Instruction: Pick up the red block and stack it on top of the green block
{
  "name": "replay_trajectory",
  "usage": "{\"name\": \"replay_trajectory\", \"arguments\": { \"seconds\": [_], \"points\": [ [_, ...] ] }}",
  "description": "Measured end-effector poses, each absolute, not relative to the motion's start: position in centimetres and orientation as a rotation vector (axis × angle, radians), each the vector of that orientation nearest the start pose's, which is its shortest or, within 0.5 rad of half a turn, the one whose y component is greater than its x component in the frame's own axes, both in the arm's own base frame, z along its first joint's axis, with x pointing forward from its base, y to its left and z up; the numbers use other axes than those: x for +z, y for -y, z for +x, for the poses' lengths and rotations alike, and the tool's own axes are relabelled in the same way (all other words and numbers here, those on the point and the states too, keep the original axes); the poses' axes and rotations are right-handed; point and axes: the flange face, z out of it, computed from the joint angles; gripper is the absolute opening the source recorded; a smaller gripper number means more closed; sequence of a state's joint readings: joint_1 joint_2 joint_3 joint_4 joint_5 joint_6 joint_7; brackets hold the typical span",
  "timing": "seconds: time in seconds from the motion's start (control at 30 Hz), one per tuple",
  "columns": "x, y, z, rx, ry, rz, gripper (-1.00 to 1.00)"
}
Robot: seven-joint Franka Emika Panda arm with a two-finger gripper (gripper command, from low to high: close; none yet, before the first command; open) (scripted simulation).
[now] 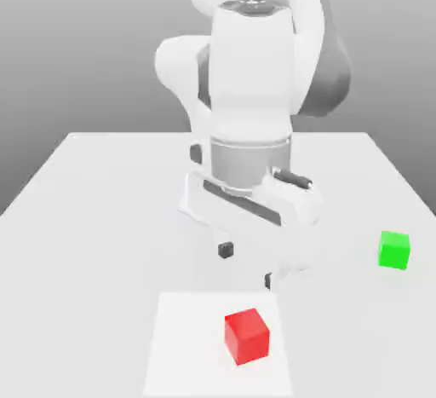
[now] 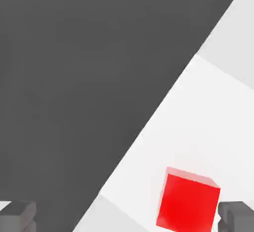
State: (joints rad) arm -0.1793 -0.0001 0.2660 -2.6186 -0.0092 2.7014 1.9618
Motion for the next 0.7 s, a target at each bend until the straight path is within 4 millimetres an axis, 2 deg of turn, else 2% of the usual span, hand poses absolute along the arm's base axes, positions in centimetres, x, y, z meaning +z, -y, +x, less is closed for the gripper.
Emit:
{"name": "replay_trajectory", "arguments": {
  "seconds": [0.1, 0.27, 0.3, 0.53, 0.7],
  "points": [
    [21.3, -4.1, 42.5, -0.012, -2.607, -1.731, 0.0],
    [15.6, -4.2, 42.2, 0.0, -2.635, -1.71, 0.0],
    [14.8, -4.2, 42.2, 0.001, -2.635, -1.71, -1.0],
    [14.8, -4.2, 42.2, -0.002, -2.634, -1.709, -1.0],
    [19.6, -4.2, 42.2, -0.002, -2.635, -1.708, -1.0]
  ]
}}
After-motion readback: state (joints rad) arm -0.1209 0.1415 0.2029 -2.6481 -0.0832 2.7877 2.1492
